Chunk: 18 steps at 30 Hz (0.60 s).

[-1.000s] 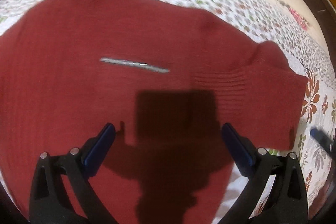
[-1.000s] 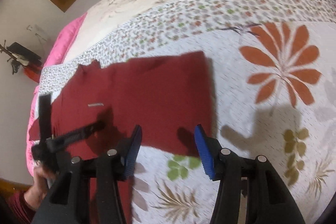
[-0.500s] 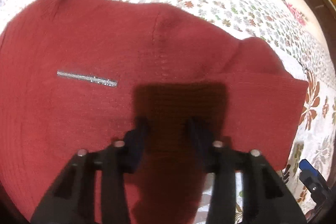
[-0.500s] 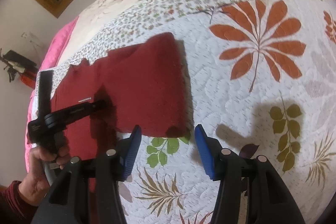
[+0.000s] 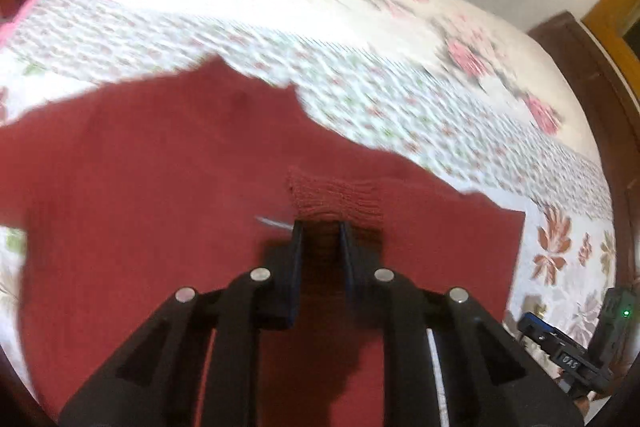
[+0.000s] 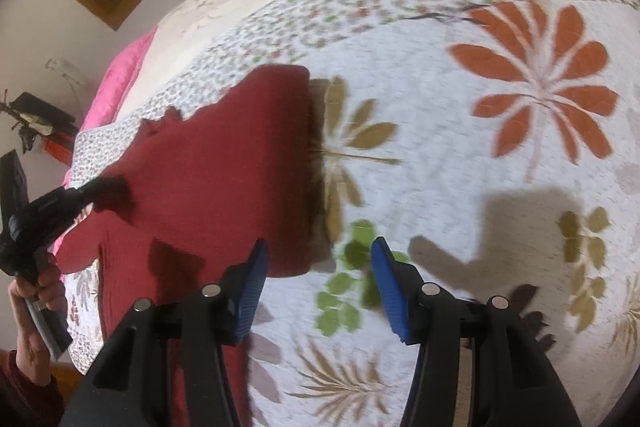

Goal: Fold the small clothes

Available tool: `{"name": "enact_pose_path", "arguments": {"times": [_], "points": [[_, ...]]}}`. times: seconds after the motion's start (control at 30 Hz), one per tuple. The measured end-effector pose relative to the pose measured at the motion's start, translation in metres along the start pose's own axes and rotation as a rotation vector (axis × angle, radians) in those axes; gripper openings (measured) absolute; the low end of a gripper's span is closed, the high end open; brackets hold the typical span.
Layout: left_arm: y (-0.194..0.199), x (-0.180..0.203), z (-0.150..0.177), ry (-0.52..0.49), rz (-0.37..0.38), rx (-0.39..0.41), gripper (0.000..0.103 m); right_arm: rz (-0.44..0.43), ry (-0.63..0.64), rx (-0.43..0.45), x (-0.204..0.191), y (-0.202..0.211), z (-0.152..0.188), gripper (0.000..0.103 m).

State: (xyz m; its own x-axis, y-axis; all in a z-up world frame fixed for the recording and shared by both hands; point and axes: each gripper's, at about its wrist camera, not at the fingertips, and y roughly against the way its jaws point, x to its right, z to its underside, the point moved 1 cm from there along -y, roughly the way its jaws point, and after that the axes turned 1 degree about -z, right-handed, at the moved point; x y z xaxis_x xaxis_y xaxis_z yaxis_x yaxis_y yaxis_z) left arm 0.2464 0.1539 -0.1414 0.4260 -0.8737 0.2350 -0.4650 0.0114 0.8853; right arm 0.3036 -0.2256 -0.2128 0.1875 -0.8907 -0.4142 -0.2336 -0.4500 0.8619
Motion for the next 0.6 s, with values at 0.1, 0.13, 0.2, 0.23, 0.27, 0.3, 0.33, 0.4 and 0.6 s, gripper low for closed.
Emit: {"name": "enact_pose_path", "arguments": {"times": [0.1, 0.13, 0.2, 0.23, 0.27, 0.3, 0.33, 0.4, 0.6], "points": [[0.013, -0.042, -0.019, 0.022, -0.059, 0.041, 0.016, -0.028, 0.025, -0.020, -0.021, -0.012, -0.003, 0.054], [0.015, -0.055, -0.023, 0.033, -0.079, 0.044, 0.016, -0.036, 0.030, -0.024, -0.027, -0.016, -0.004, 0.057], [0.017, -0.080, -0.030, 0.058, -0.114, 0.045, 0.016, -0.057, 0.038, -0.028, -0.044, -0.025, -0.006, 0.061], [0.015, -0.090, -0.033, 0.064, -0.128, 0.043, 0.016, -0.068, 0.040, -0.032, -0.050, -0.030, -0.007, 0.064], [0.010, -0.103, -0.035, 0.067, -0.137, 0.034, 0.016, -0.081, 0.042, -0.038, -0.057, -0.037, -0.008, 0.067], [0.003, -0.109, -0.035, 0.066, -0.143, 0.021, 0.016, -0.090, 0.040, -0.055, -0.065, -0.048, -0.009, 0.069], [-0.007, -0.116, -0.035, 0.062, -0.162, 0.000, 0.016, -0.092, 0.037, -0.072, -0.071, -0.058, -0.010, 0.070], [-0.022, -0.125, -0.031, 0.060, -0.172, -0.033, 0.016, -0.083, 0.026, -0.117, -0.081, -0.085, -0.013, 0.070], [-0.055, -0.146, -0.021, 0.023, -0.242, -0.077, 0.022, -0.071, 0.002, -0.213, -0.096, -0.133, -0.009, 0.035]]}}
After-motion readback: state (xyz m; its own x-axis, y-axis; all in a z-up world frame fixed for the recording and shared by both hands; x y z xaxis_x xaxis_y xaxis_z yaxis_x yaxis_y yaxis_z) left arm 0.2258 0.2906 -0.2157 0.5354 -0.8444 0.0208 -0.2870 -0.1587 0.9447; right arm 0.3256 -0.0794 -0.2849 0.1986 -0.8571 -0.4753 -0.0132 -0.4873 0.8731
